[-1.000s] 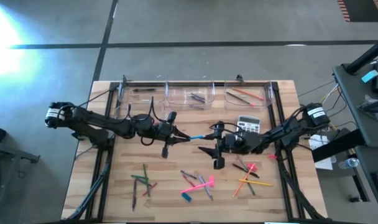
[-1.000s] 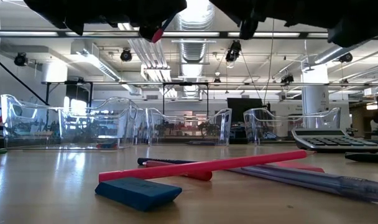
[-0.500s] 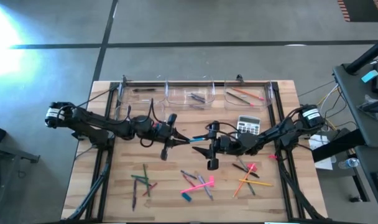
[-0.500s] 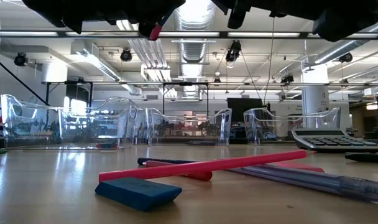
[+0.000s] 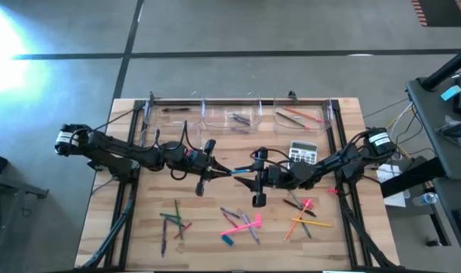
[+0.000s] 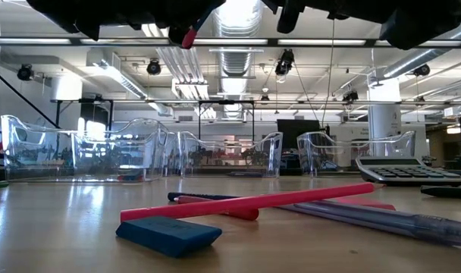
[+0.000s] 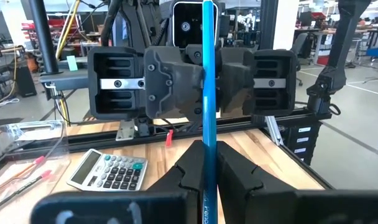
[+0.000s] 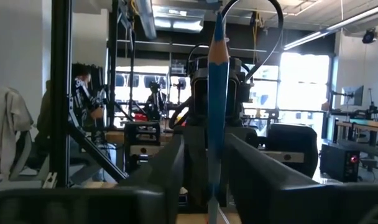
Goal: Sort crayons/erasers/pens/pencils in bins
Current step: Put the light blue pencil into the top right transparent bin, then put the yellow pencil into the top right transparent bin
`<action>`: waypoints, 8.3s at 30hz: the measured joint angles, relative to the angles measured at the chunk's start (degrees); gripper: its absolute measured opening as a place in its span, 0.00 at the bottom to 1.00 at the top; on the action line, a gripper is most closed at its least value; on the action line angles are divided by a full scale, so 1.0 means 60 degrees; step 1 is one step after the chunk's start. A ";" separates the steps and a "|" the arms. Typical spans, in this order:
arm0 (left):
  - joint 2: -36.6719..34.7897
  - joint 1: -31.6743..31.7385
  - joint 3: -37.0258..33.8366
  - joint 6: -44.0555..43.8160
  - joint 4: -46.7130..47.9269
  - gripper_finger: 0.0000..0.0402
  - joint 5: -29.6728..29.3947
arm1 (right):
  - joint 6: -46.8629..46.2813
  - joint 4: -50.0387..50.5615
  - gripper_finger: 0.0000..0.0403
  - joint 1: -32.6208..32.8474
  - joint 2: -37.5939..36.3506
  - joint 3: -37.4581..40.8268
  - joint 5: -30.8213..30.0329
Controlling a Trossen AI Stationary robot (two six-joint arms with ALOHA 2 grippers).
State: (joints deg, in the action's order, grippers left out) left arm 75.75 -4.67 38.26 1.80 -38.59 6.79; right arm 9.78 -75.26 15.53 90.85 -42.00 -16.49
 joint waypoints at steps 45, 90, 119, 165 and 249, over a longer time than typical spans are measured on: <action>-0.2542 0.0007 -0.0579 0.0514 0.2642 0.57 -0.2022 | -0.0482 1.8886 0.04 -0.7377 -0.3751 -0.2684 -0.2747; -0.2215 0.0000 -0.0630 0.0503 0.2510 0.57 -0.2014 | -0.6105 2.1011 0.42 -0.2851 -0.5351 -0.2452 -0.0615; -0.2186 0.0004 -0.0820 0.0248 0.2517 0.57 -0.1989 | -0.9717 2.0990 0.42 0.2675 -0.1602 -0.2922 0.1839; -0.2186 -0.3014 -0.1045 -0.1630 0.2014 0.57 -0.3752 | -1.4538 2.1344 0.42 0.7158 -0.0431 -0.1821 0.1100; -0.1263 -0.3999 -0.0830 -0.1492 0.0836 0.57 -0.4039 | -1.3279 2.0032 0.32 0.5708 -0.0187 -0.3767 0.0240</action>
State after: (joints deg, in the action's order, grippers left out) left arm 68.17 -28.66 33.28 -7.15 -33.57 -17.45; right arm -69.89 44.93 49.78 89.73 -64.60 -15.05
